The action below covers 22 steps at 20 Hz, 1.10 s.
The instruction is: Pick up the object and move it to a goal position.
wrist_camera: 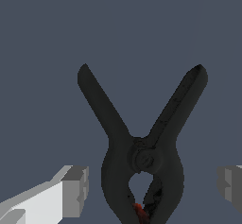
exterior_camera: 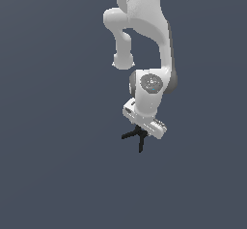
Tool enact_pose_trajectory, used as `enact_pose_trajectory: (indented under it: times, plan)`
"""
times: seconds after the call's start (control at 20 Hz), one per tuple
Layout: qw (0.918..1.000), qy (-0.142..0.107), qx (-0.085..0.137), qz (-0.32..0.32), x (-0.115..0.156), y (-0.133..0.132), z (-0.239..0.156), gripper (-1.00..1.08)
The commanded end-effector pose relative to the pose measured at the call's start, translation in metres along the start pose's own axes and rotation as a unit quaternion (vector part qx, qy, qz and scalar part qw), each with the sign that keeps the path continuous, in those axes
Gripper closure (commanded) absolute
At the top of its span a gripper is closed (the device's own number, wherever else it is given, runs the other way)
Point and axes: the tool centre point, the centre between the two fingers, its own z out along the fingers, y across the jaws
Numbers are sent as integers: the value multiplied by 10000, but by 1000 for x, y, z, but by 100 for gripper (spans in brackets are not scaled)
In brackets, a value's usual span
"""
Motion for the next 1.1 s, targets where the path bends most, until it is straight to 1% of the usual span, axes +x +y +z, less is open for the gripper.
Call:
enact_pose_trajectory:
  times: [0.0,0.45,0.7,0.75,1.05]
  plan:
    - [10000,-1,-1,1,0,0,3,-92]
    - [10000,1,-1,21,-1,1,43,-92]
    - [10000,1,-1,21,0,0,50,-92]
    - [10000,1,-1,21,0,0,50,108]
    - [10000,1,-1,21,0,0,50,108]
